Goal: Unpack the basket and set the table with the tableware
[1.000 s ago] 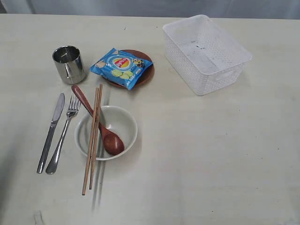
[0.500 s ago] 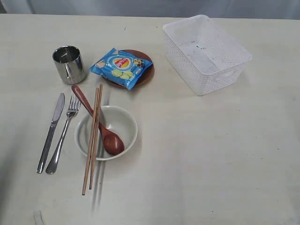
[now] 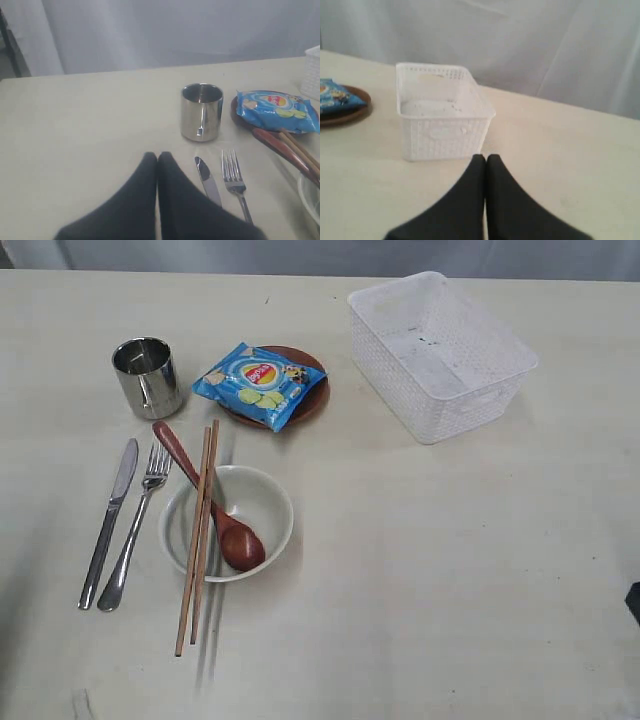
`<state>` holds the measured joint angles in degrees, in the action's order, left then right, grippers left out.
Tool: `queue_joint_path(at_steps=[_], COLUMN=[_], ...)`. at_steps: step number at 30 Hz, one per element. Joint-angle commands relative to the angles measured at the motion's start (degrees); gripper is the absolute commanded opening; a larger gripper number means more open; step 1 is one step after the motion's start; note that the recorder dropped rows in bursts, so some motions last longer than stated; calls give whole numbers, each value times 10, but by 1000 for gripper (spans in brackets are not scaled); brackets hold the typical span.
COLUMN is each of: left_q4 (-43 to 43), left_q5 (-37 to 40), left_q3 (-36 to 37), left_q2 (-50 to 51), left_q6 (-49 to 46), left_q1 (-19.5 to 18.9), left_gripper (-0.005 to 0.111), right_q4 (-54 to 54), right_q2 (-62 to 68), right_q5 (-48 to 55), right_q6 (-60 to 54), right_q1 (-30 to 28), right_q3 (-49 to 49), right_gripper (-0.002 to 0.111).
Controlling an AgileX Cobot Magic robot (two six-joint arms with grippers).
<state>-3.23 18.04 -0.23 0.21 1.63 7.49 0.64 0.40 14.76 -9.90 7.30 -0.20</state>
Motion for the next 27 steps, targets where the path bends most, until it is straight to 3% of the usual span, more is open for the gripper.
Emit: queue_joint_path(at_steps=[1, 27], left_q4=[1, 1], left_q5=[1, 2], left_q3=[2, 2], left_q2=[-2, -2], left_q6=[1, 1], left_q1=[-1, -1], left_gripper=[0, 0], right_q4=[-11, -14], right_q2=[-4, -4], right_q5=[36, 42], right_q6=[14, 17], right_q1=[-3, -3], right_q3=[2, 2], right_gripper=[0, 0])
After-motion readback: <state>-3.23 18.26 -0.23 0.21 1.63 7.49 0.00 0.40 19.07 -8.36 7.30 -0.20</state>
